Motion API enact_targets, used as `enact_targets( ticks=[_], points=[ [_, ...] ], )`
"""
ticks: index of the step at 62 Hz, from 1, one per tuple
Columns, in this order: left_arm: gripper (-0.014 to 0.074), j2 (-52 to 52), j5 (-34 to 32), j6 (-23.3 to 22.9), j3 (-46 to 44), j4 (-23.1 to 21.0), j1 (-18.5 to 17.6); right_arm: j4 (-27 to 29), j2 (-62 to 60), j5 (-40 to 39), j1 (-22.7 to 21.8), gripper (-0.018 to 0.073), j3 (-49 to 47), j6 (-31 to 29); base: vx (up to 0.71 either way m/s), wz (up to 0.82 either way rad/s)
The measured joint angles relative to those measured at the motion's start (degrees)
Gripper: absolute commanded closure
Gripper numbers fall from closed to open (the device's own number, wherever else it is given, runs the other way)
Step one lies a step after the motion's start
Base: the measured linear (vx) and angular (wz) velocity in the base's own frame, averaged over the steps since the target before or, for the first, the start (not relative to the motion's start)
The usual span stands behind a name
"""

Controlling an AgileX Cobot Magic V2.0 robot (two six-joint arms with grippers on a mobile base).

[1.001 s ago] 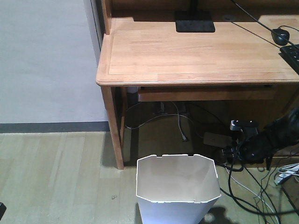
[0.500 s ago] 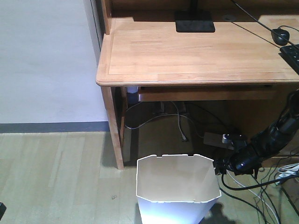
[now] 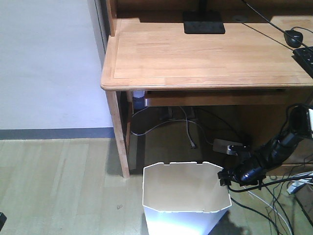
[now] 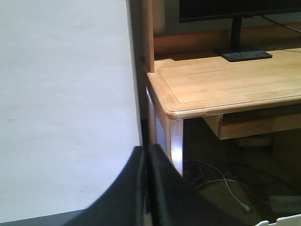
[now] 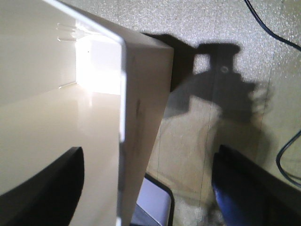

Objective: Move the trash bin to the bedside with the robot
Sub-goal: 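Close the right gripper on the bin's rim nearest the gripper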

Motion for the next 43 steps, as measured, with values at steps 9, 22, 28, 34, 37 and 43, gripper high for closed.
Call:
enact_targets(
  ticks=[9, 22, 28, 34, 37, 43],
  points=[
    [0.0603, 0.0, 0.0, 0.0, 0.0, 0.0, 0.0, 0.0, 2.78, -0.05, 1.17, 0.0006, -2.81, 0.79, 0.0, 0.0],
    [0.0603, 0.0, 0.0, 0.0, 0.0, 0.0, 0.0, -4.5, 6.78, -0.08, 1.21, 0.0041, -5.59, 5.1, 0.0, 0.0],
    [0.0603, 0.0, 0.0, 0.0, 0.0, 0.0, 0.0, -7.84, 8.15, -0.12, 1.21, 0.0087, -6.79, 8.39, 0.0, 0.0],
    [0.0603, 0.0, 0.0, 0.0, 0.0, 0.0, 0.0, -12.53, 9.38, -0.01, 1.21, 0.016, -8.29, 12.67, 0.0, 0.0],
    [0.0603, 0.0, 0.0, 0.0, 0.0, 0.0, 0.0, -15.45, 9.91, 0.42, 1.21, 0.0205, -9.35, 14.99, 0.0, 0.0],
    [0.0603, 0.0, 0.0, 0.0, 0.0, 0.0, 0.0, -21.27, 11.1, 2.07, 1.21, 0.0308, -11.69, 20.24, 0.0, 0.0]
  ],
)
